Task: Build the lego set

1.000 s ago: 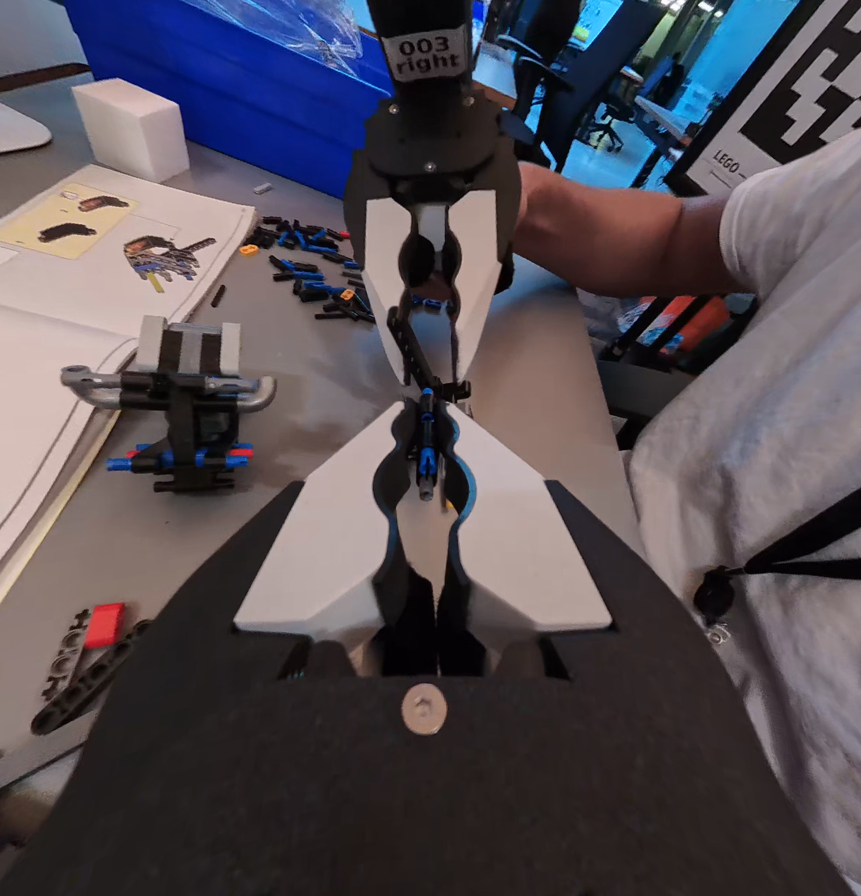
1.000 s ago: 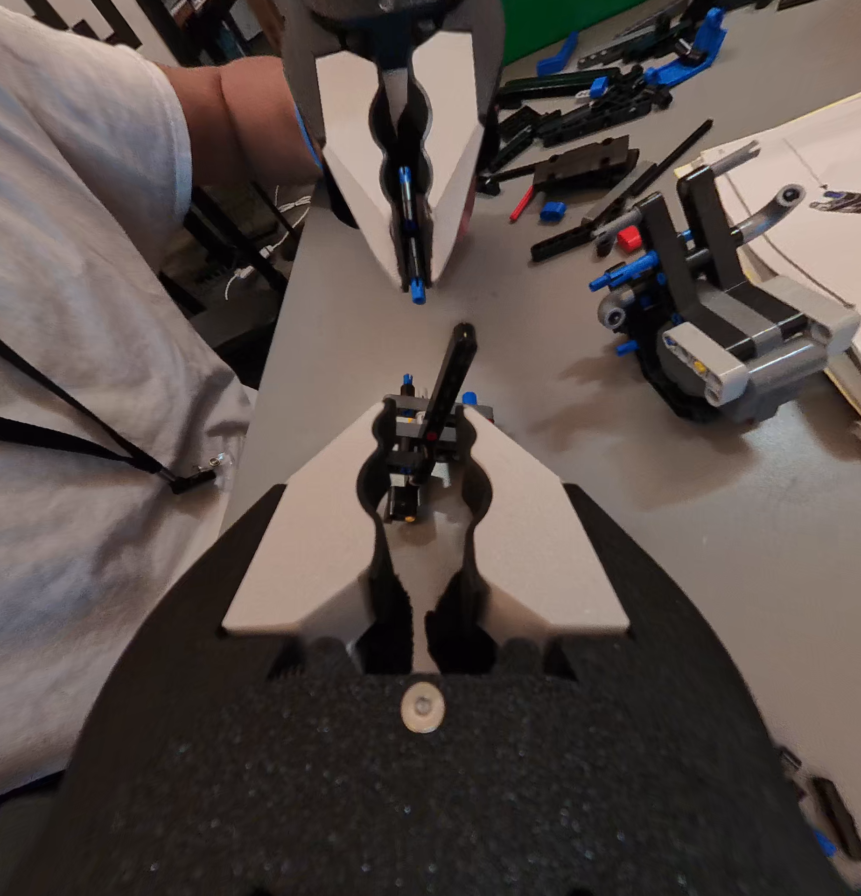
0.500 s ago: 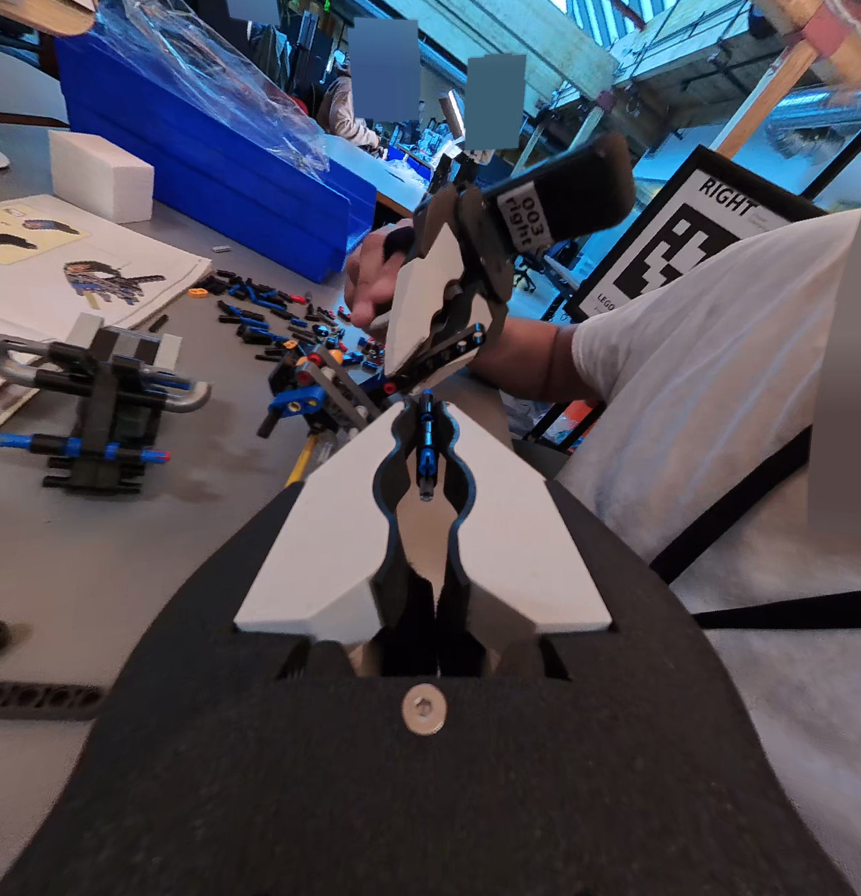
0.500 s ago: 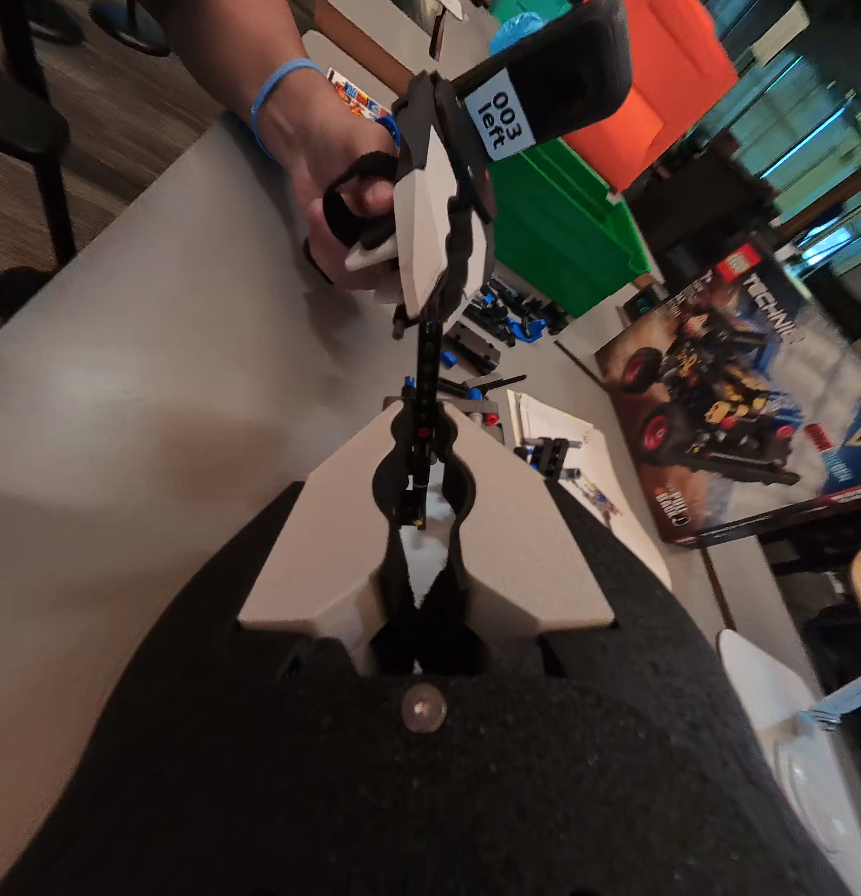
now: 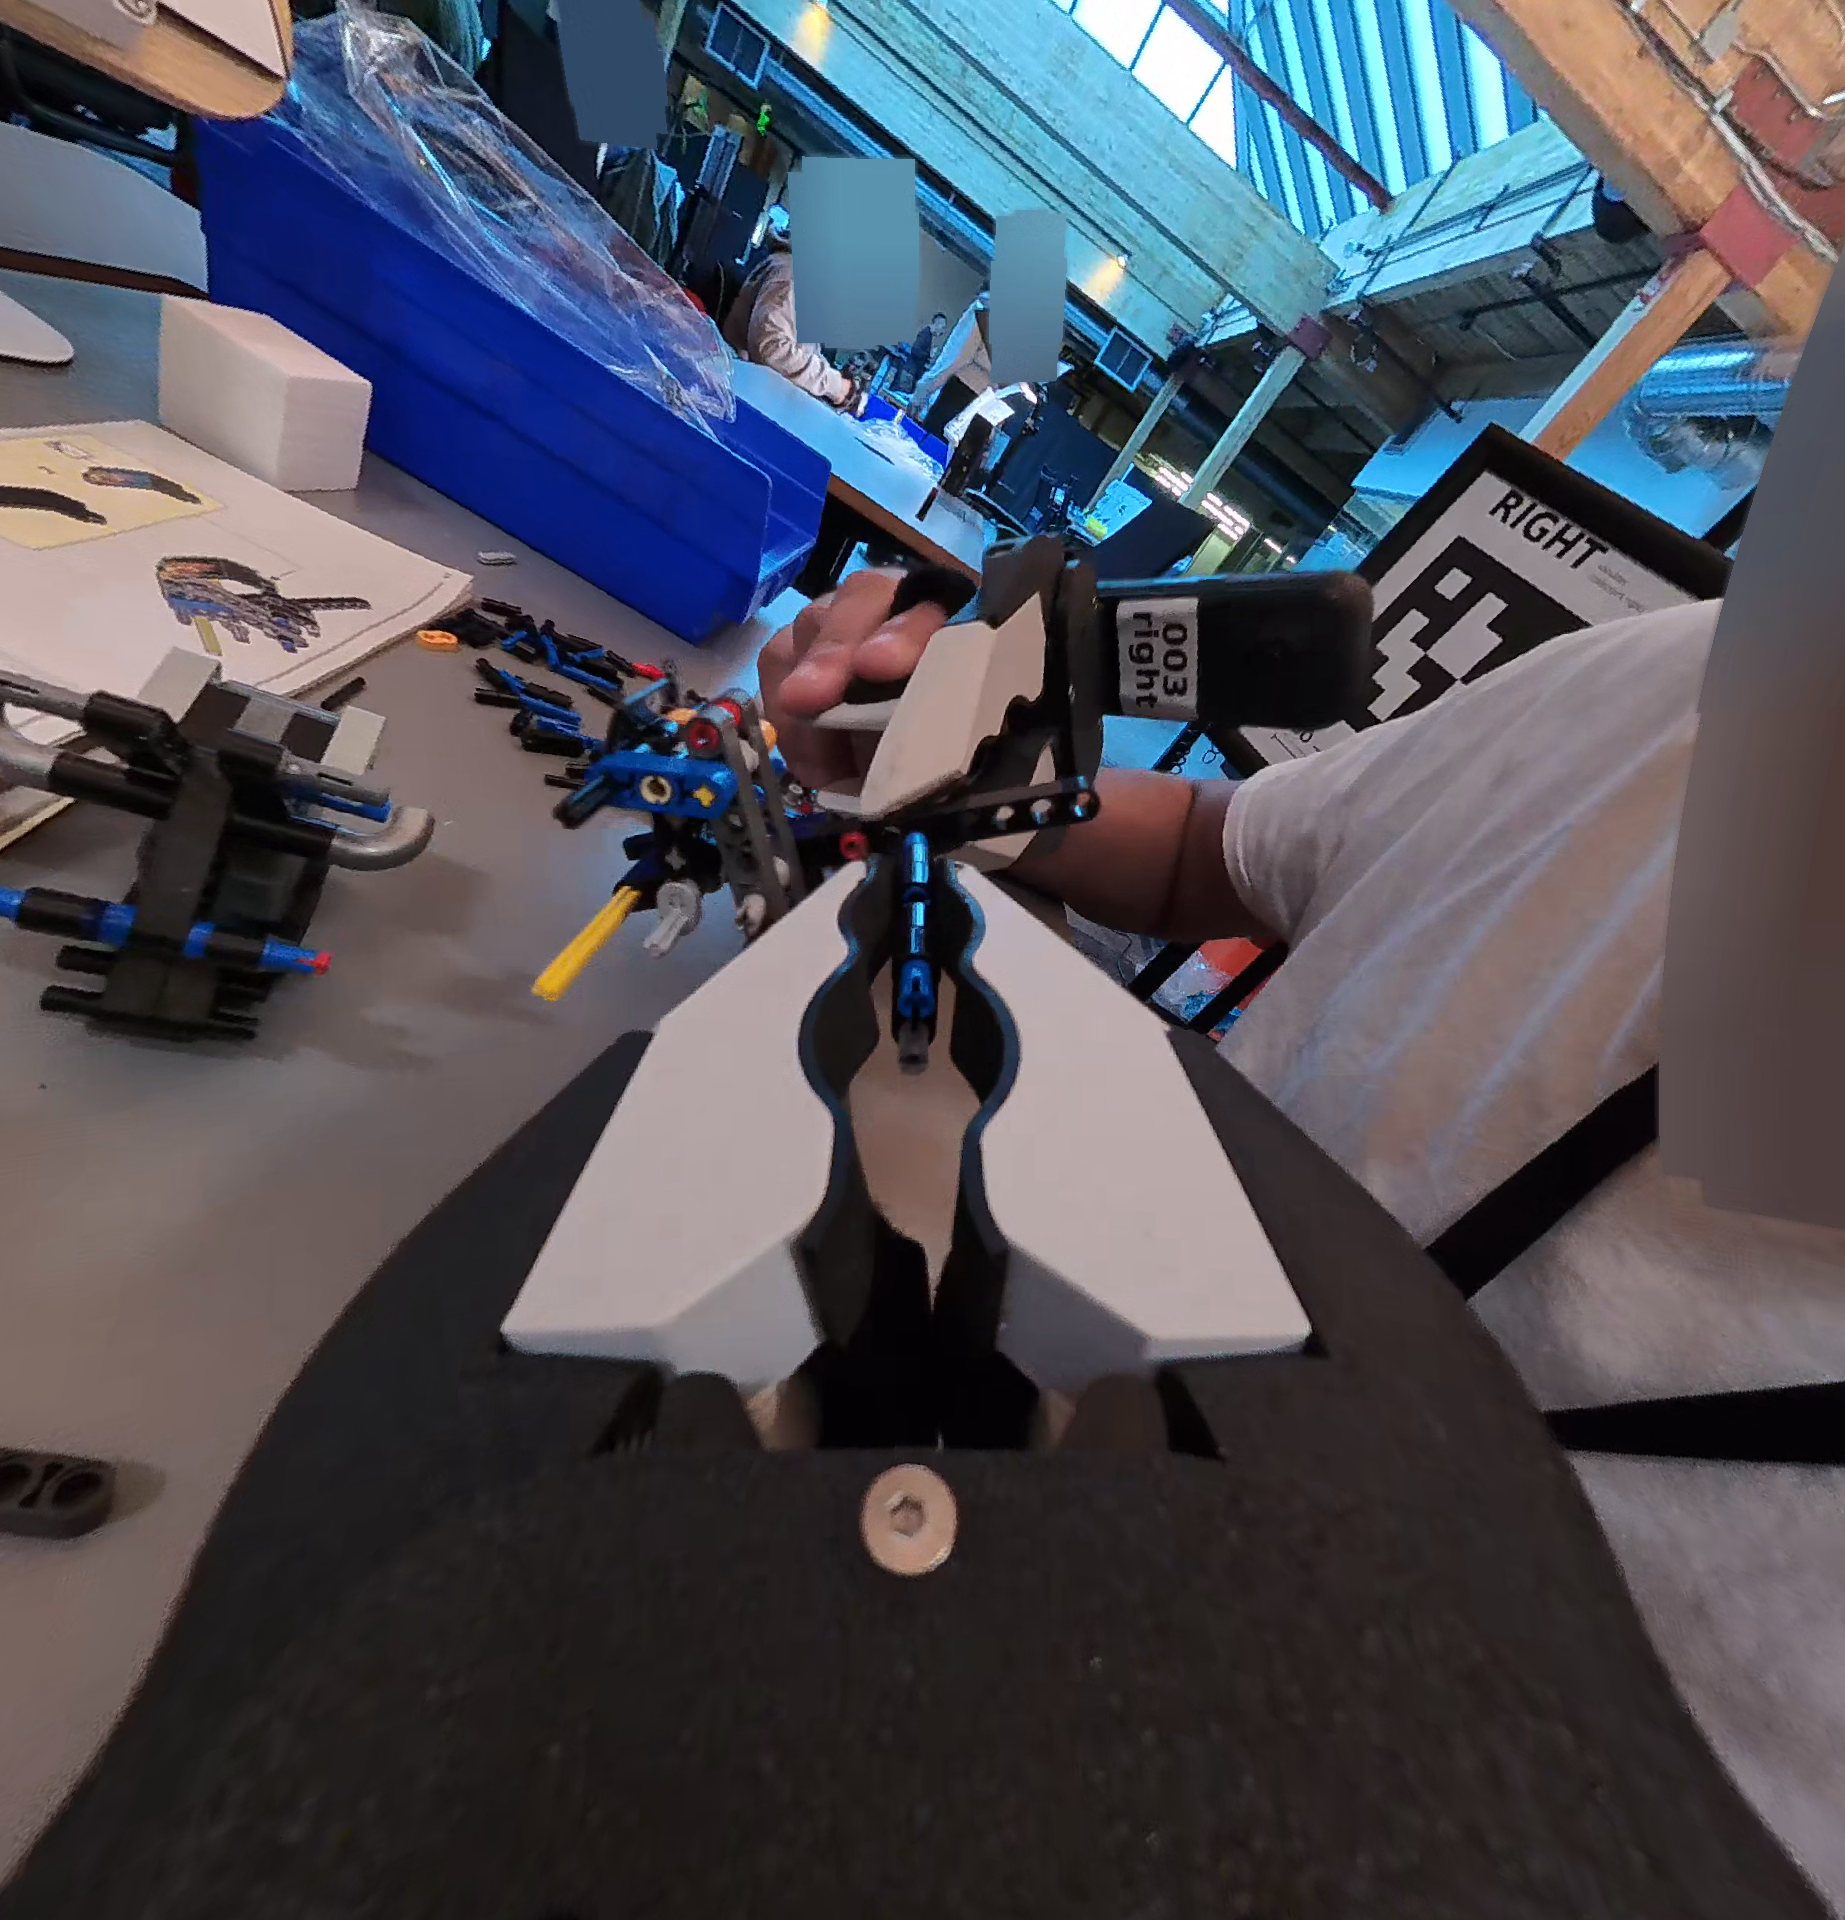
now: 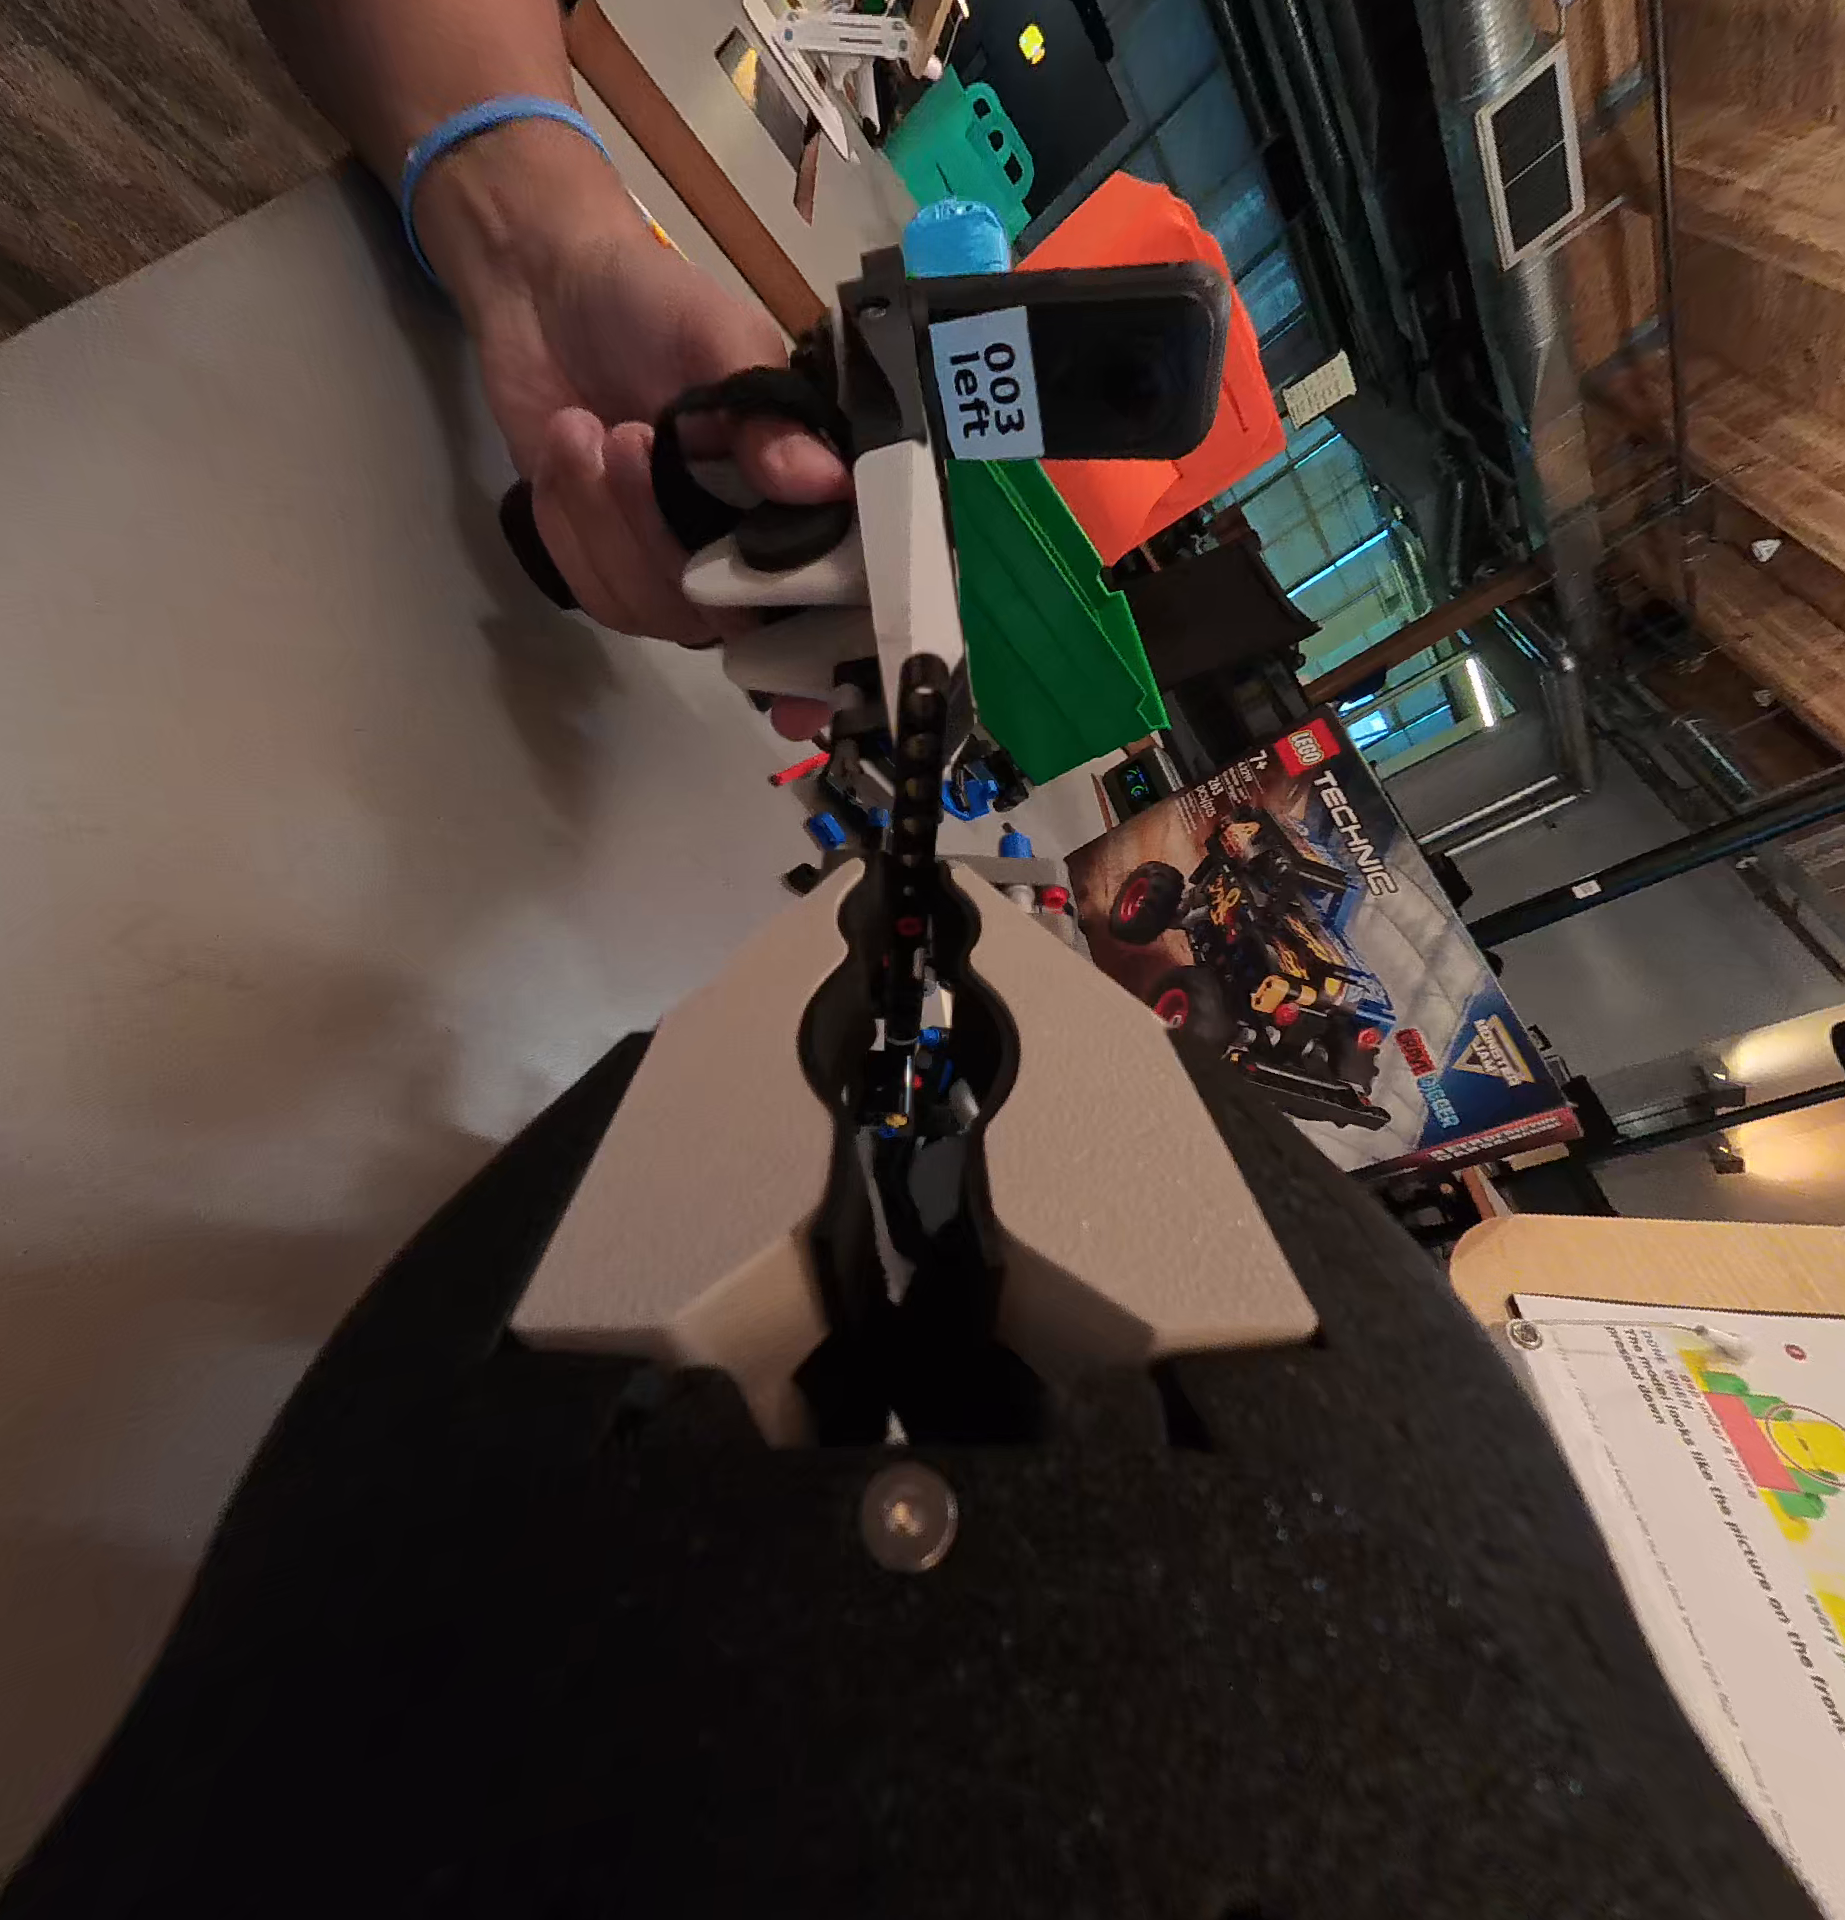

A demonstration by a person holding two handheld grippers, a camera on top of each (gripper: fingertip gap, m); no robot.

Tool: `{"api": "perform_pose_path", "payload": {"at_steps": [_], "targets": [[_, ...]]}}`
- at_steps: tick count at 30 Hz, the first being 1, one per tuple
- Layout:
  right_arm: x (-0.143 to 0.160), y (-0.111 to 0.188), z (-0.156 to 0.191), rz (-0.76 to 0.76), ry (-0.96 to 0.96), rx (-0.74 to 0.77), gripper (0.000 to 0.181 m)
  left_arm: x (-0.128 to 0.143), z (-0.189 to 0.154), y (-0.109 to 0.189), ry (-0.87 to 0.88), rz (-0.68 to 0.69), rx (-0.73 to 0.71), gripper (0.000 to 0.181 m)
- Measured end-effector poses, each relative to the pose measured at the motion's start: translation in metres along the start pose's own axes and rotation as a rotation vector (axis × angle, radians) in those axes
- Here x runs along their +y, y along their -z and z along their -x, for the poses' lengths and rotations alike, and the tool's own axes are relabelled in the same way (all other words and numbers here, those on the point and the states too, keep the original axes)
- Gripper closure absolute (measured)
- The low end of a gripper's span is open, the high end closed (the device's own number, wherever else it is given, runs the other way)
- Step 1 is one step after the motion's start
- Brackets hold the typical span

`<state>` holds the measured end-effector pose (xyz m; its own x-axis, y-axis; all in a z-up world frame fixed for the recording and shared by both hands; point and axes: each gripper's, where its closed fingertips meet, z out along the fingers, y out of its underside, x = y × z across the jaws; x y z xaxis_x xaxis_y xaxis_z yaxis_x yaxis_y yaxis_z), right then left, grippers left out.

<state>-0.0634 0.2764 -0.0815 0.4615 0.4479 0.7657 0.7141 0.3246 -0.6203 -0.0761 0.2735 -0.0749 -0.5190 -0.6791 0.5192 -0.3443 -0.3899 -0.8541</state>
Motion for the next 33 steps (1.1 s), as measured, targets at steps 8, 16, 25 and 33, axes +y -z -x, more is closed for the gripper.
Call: {"api": "perform_pose_path", "payload": {"at_steps": [8,16,25,33], "targets": [[-0.0028,-0.0028,-0.0042,-0.056,-0.042,0.011,0.175,0.0013,0.0004,-0.0012,0.052,-0.014,0.0,0.177],[-0.0027,-0.0058,-0.0019,-0.053,-0.037,0.011,0.175,0.005,0.0002,-0.0042,0.085,-0.016,-0.006,0.177],[0.0,-0.006,-0.0051,-0.061,-0.084,0.019,0.175,0.0007,0.0029,-0.0027,0.08,-0.043,-0.025,0.176],[-0.003,-0.0082,-0.0019,-0.063,-0.077,0.009,0.175,0.0027,0.0054,-0.0033,0.093,-0.034,-0.028,0.176]]}}
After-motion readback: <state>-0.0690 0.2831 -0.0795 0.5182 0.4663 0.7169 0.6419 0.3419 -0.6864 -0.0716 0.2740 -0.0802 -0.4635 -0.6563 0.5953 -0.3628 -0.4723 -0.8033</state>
